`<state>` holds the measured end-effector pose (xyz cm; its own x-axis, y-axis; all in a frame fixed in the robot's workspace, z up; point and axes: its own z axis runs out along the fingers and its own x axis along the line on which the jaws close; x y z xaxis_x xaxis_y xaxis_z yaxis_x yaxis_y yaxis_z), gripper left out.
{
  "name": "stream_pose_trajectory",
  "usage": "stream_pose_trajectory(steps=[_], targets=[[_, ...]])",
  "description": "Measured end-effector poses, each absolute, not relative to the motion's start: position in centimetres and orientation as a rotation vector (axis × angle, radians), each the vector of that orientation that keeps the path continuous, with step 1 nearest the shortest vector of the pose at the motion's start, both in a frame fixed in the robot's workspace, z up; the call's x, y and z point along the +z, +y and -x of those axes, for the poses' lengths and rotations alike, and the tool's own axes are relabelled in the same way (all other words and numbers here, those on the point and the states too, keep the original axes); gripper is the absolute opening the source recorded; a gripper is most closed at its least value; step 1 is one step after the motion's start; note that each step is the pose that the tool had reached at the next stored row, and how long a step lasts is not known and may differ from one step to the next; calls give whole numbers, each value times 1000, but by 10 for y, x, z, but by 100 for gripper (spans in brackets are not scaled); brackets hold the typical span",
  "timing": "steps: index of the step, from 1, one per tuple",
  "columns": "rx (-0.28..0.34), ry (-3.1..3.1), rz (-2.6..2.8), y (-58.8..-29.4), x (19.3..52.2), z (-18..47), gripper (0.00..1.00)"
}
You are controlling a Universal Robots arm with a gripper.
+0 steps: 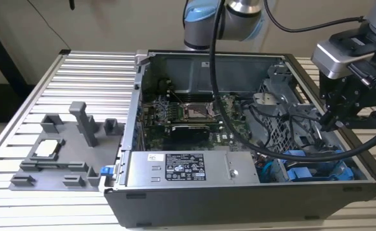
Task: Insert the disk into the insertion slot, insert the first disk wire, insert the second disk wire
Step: 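Insert the first disk wire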
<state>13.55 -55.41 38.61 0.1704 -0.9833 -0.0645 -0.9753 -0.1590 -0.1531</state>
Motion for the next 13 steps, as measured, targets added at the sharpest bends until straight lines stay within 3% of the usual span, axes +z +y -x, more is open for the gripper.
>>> stream_pose_trajectory(steps=[13], targets=[[35, 1971, 2320, -554, 385, -153, 19]])
